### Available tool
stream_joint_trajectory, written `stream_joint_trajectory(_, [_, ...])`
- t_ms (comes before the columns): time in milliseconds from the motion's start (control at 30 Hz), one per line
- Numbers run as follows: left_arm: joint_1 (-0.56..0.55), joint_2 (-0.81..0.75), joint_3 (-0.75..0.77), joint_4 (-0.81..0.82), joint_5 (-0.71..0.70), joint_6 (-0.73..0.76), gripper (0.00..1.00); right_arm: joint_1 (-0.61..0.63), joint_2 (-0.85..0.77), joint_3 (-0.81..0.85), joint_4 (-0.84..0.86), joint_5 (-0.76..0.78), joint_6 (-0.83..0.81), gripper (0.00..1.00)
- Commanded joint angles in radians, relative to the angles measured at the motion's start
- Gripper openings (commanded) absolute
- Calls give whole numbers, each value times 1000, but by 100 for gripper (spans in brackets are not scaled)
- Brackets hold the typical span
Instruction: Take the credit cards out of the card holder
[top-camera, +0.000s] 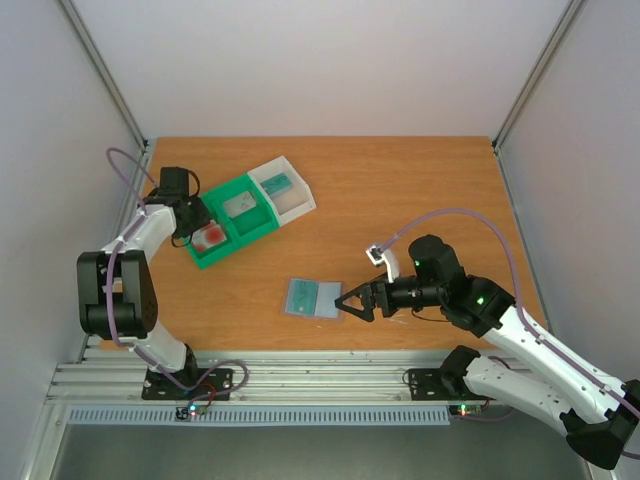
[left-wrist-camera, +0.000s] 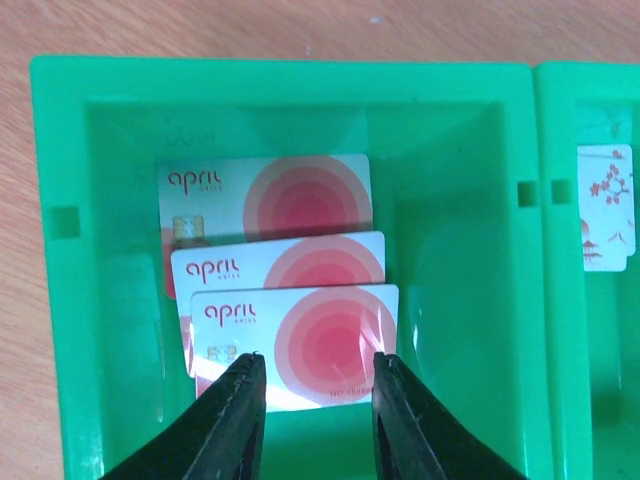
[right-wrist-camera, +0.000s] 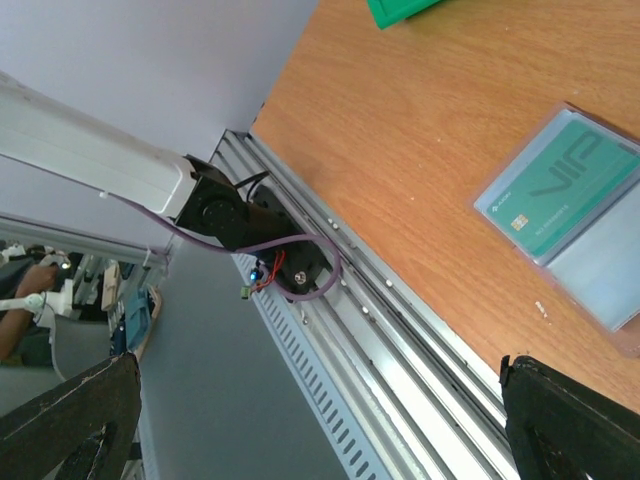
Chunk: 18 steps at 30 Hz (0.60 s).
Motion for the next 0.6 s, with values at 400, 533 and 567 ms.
stream_joint_trajectory(400, [-16, -305, -75, -153, 217, 32, 51, 0, 84, 20, -71, 151, 106, 98])
stream_joint_trajectory(533, [-27, -380, -108, -204, 292, 50, 55, 0, 114, 18, -70, 176, 130, 98])
stream_joint_trajectory(567, [-33, -395, -113, -218, 306, 57, 55, 0, 121, 15, -65, 181, 137, 99])
